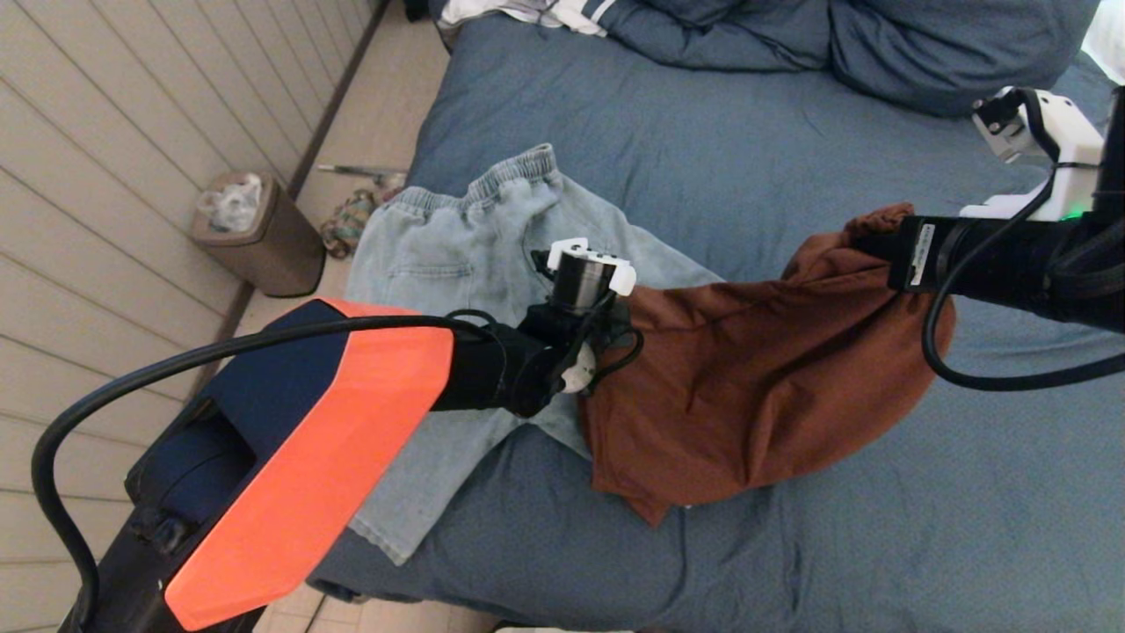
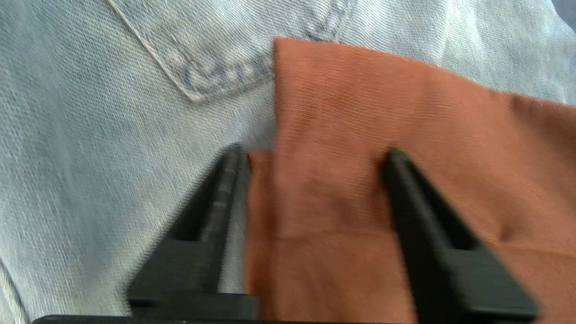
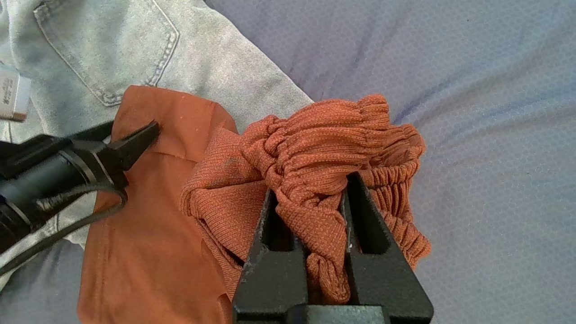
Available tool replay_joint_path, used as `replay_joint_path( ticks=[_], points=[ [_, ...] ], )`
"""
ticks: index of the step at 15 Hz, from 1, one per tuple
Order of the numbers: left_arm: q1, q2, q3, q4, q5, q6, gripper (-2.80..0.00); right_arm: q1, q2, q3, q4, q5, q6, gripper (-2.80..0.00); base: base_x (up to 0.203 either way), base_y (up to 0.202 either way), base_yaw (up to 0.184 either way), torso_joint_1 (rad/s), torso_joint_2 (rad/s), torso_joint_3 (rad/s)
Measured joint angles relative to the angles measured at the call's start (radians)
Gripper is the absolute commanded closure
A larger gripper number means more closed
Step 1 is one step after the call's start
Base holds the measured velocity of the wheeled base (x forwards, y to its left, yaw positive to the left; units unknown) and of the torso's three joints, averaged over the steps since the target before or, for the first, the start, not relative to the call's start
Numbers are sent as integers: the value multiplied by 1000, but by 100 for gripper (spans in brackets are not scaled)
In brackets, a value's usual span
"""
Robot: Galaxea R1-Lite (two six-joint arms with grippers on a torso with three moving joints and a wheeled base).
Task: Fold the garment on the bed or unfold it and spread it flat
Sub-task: Unford the brown shorts
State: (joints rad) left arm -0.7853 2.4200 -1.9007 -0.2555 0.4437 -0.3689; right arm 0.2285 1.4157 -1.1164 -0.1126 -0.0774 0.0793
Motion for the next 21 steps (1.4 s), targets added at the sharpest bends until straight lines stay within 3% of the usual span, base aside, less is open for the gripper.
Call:
replay_joint_path(
  ticks=[11,21],
  points=[
    [-57,-158,142,-25,5,-7,0,-10,-8,-22,0,-6,3,0,0,0,0,0,0,0],
    [-91,-724,437,-19,7,18,0,-40,-178,29,11,-14,-27,0,0,0,0,0,0,0]
  ],
)
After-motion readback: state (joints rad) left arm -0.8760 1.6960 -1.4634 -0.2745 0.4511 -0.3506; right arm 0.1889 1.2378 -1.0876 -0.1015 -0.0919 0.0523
